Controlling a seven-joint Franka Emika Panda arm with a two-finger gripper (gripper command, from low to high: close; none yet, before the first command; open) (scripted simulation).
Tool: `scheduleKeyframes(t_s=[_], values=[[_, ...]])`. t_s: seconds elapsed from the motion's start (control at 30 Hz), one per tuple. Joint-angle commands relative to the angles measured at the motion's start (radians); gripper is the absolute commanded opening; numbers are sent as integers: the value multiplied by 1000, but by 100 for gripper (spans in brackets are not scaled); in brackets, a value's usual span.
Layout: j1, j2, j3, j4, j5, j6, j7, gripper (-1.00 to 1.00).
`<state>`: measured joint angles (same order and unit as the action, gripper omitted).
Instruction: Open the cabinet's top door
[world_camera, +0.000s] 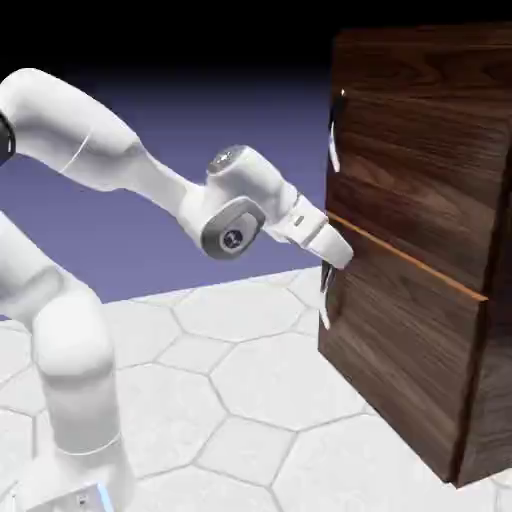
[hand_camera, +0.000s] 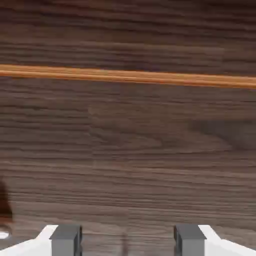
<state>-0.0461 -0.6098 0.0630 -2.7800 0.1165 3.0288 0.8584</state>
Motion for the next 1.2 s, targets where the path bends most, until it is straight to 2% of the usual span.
scheduleKeyframes(t_s=[0.0, 1.17], values=[[-22, -15, 23, 11, 43, -3, 44, 0], [-776, -531, 841, 401, 1555, -109, 1566, 0]])
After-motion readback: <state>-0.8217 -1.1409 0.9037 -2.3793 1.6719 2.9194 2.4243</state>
